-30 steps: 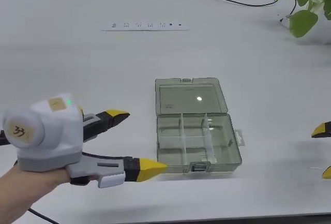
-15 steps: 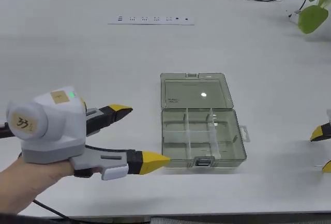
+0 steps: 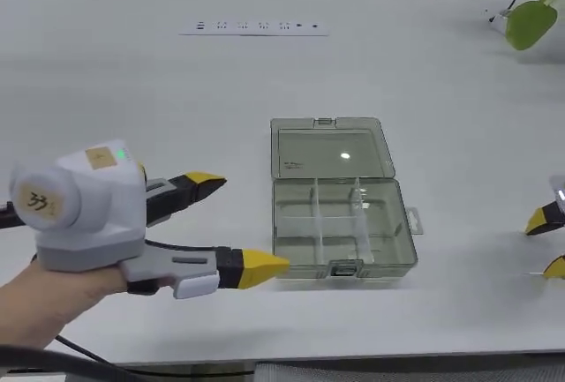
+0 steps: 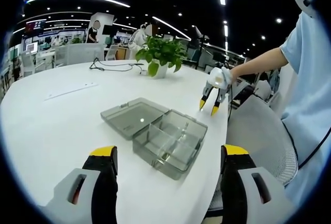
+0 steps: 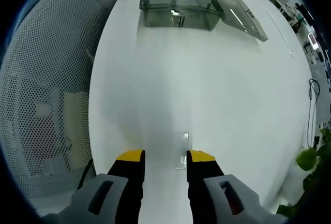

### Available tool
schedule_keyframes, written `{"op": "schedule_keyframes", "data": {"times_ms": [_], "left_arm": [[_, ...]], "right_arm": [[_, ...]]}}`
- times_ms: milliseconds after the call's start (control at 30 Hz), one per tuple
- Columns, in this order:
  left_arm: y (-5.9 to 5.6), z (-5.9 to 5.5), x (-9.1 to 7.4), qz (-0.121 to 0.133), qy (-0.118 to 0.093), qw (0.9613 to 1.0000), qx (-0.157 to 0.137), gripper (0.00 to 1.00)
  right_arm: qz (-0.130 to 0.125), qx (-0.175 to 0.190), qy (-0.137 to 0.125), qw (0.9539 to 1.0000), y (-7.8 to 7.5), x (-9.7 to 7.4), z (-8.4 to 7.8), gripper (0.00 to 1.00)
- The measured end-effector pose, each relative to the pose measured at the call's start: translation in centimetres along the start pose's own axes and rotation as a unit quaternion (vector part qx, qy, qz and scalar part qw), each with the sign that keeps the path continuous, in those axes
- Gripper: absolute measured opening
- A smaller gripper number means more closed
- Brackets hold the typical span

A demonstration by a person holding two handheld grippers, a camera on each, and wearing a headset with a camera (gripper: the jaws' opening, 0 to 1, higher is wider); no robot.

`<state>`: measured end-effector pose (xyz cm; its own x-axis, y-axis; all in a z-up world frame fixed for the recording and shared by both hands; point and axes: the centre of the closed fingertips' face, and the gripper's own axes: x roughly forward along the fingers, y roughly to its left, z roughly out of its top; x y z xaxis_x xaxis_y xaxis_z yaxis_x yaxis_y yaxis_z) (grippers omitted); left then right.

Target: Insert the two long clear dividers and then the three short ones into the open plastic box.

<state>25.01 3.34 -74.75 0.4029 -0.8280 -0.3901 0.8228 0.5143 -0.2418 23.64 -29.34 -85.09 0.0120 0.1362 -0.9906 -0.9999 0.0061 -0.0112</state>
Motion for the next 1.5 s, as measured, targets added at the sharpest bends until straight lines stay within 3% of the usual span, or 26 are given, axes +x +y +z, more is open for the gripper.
{"op": "schedule_keyframes", "data": {"times_ms": [267, 433, 667, 700, 733, 767, 800, 900, 1033, 1100, 1267, 1400, 1500], "left_arm": [[-0.4, 0.0, 0.5, -0.006, 0.004, 1.0000, 0.002, 0.82], [-0.2, 0.2, 0.6, -0.002, 0.004, 1.0000, 0.001, 0.80], [-0.4, 0.3, 1.2, -0.003, 0.005, 0.9999, -0.011, 0.77], [-0.6, 0.3, 1.4, -0.007, 0.005, 0.9997, -0.021, 0.77], [-0.9, 0.6, 1.5, -0.015, -0.003, 0.9991, -0.039, 0.75], [-0.9, 1.0, 1.6, -0.020, -0.014, 0.9971, -0.072, 0.72], [-0.8, 1.2, 1.7, -0.021, -0.020, 0.9964, -0.080, 0.70], [-0.7, 1.2, 2.3, -0.017, -0.010, 0.9981, -0.059, 0.72], [-1.0, 1.6, 3.0, -0.026, -0.004, 0.9976, -0.065, 0.70], [-0.6, 1.6, 3.5, -0.020, 0.004, 0.9971, -0.073, 0.66], [-0.3, 1.8, 4.9, -0.018, 0.011, 0.9904, -0.136, 0.59], [-0.9, 2.2, 6.1, -0.026, 0.020, 0.9791, -0.201, 0.46], [-1.3, 2.3, 6.9, -0.034, 0.026, 0.9747, -0.219, 0.42]], "right_arm": [[-0.008, 0.020, -0.006, 0.9997, 0.0, -0.1, -0.1, 0.32], [-0.023, 0.023, -0.021, 0.9993, -0.1, -0.7, 0.6, 0.32], [-0.060, 0.028, -0.062, 0.9959, -1.0, -2.3, 3.4, 0.32], [-0.075, 0.025, -0.071, 0.9943, -1.5, -2.8, 4.1, 0.32], [-0.075, 0.026, -0.075, 0.9940, -1.5, -3.0, 4.5, 0.32], [-0.084, 0.026, -0.083, 0.9927, -1.7, -3.4, 5.3, 0.32], [-0.092, 0.021, -0.089, 0.9915, -1.9, -3.7, 5.9, 0.32], [-0.106, 0.014, -0.102, 0.9890, -2.3, -4.6, 7.8, 0.32], [-0.121, -0.005, -0.125, 0.9847, -2.6, -5.7, 10.7, 0.32], [-0.131, -0.009, -0.131, 0.9827, -3.3, -5.6, 11.0, 0.32], [-0.147, -0.019, -0.147, 0.9780, -3.7, -6.4, 14.3, 0.32], [-0.162, -0.034, -0.156, 0.9737, -3.9, -6.4, 15.9, 0.32], [-0.163, -0.039, -0.163, 0.9723, -3.6, -6.4, 17.5, 0.32]]}}
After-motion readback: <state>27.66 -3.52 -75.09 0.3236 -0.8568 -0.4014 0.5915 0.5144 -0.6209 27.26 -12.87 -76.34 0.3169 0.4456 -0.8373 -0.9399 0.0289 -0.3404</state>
